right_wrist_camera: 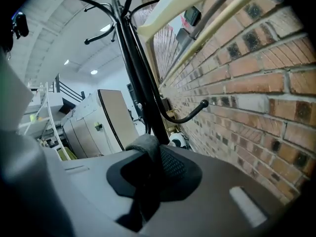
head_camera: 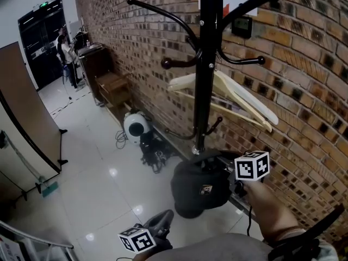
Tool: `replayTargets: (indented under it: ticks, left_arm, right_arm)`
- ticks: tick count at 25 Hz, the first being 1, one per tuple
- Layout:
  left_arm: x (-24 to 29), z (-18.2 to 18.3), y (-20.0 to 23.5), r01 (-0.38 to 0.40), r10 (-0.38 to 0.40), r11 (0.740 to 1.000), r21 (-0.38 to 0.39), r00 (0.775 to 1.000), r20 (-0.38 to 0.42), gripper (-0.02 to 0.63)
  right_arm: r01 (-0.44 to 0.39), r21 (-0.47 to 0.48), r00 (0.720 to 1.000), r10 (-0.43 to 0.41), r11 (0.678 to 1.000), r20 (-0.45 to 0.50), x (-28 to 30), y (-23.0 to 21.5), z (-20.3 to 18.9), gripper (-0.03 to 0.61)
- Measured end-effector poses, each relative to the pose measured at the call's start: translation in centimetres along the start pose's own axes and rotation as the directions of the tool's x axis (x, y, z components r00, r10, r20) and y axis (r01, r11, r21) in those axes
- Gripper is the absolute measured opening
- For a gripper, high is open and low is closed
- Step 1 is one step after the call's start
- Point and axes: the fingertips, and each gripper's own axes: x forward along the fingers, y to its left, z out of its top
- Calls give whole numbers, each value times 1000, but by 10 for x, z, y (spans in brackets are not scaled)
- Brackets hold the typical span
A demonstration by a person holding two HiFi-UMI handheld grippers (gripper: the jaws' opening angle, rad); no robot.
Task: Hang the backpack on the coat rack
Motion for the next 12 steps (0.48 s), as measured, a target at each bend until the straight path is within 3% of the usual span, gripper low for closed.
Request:
replayTargets:
  ticks: [5,12]
  left_arm:
    - [-4,1,7,-23,23,1000,-2,1000,11,3]
    - [-2,-7,8,-26,26,1000,-12,1000,-2,3]
  right_arm:
    - [42,-143,998,-46,989,-30,12,-11,-19,44]
    - [56,-160,998,-59,986,-17,18,-11,-31,46]
